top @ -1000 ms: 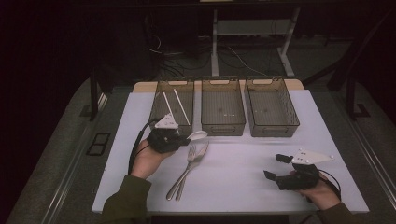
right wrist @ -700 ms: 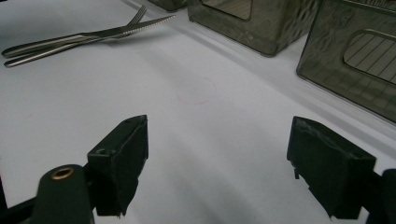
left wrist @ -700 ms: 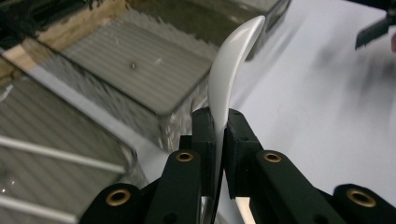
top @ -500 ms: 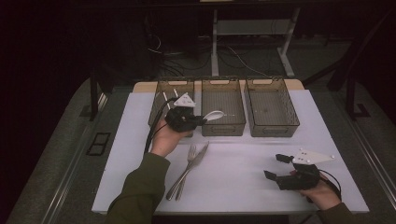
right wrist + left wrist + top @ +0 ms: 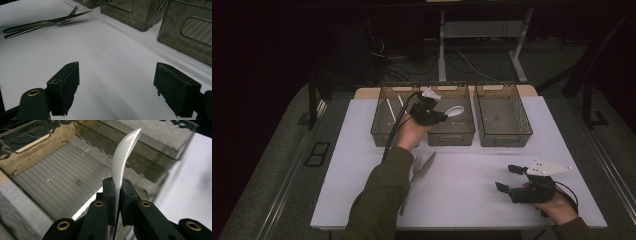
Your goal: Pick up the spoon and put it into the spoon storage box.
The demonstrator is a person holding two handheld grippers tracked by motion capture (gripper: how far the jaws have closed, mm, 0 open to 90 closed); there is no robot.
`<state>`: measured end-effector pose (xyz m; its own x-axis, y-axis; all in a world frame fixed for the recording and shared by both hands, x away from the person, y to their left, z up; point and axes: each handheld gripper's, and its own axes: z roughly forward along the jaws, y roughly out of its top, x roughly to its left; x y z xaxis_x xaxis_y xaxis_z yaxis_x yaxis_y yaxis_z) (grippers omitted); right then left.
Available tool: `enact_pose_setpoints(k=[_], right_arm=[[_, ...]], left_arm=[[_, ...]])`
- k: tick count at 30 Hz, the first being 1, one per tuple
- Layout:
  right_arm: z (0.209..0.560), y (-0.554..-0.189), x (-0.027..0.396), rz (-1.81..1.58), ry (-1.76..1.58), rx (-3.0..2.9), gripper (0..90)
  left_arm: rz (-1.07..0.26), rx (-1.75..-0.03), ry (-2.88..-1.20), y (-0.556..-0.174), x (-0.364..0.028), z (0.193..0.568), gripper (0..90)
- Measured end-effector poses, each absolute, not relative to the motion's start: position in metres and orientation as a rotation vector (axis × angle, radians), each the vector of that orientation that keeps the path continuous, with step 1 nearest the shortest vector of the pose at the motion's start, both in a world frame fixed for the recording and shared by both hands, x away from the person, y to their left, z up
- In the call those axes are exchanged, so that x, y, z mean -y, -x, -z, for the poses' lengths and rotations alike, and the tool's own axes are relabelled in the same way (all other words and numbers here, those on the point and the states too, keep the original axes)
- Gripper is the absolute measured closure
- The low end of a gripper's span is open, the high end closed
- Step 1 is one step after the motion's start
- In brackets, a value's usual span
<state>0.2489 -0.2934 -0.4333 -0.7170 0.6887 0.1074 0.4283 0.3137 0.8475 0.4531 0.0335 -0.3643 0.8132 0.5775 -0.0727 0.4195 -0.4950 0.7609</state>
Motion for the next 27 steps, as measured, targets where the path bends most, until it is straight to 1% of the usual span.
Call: enact_pose_setpoints(k=[4,7,10,11,23,27], right_arm=[[0.433,-0.249,0.294,-1.364,-1.010,-2.307,20.3],[0.433,-0.249,0.295,-1.370,-1.009,-2.307,20.3],[0.433,-0.249,0.295,-1.373,-1.011,-2.307,20.3],[0.433,-0.249,0.295,-1.377,-1.016,-2.304,20.3],[0.432,-0.249,0.296,-1.382,-1.020,-2.298,20.3],[0.432,-0.249,0.296,-1.380,-1.021,-2.298,20.3]], left_arm=[[-0.222,-0.782,-2.157,-0.465,-0.021,0.372,83.0],[-0.230,-0.776,-2.213,-0.472,-0.015,0.376,83.0],[-0.210,-0.805,-2.208,-0.476,-0.007,0.383,83.0],[-0.201,-0.820,-2.194,-0.476,-0.004,0.385,83.0],[-0.180,-0.820,-2.315,-0.477,0.008,0.402,82.9],[-0.165,-0.830,-2.306,-0.477,0.008,0.402,82.4]])
